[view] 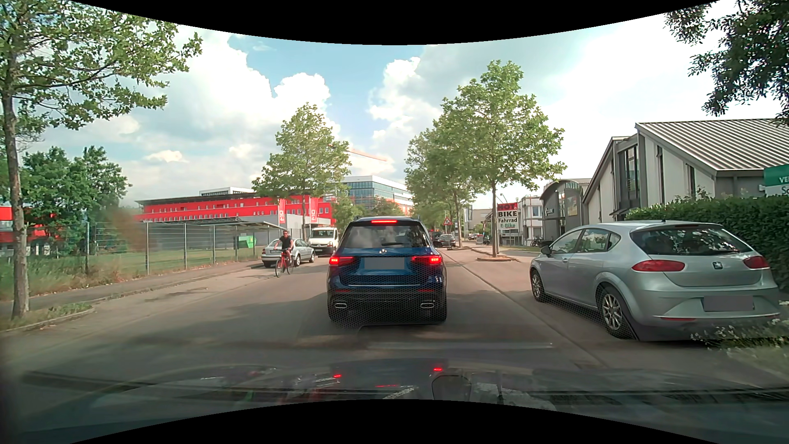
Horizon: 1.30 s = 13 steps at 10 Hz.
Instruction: Follow the waypoints while adhering to traffic rules and regulations
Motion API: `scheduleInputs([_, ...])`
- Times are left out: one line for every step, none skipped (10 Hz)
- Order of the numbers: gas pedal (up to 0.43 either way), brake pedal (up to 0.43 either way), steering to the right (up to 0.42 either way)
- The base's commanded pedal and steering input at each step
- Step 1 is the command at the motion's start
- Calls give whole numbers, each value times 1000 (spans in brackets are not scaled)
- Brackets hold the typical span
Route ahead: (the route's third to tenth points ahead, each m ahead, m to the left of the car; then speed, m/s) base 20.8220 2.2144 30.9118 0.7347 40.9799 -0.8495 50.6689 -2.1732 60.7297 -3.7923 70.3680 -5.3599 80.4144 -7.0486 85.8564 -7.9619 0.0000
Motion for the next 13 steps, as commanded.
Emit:
scheduleInputs([0,268,-5])
scheduleInputs([0,268,-5])
scheduleInputs([0,268,-5])
scheduleInputs([0,268,-5])
scheduleInputs([0,268,-5])
scheduleInputs([0,268,-5])
scheduleInputs([0,268,-4])
scheduleInputs([0,268,-5])
scheduleInputs([0,268,-5])
scheduleInputs([0,268,-5])
scheduleInputs([0,268,-5])
scheduleInputs([0,268,-5])
scheduleInputs([0,268,-5])
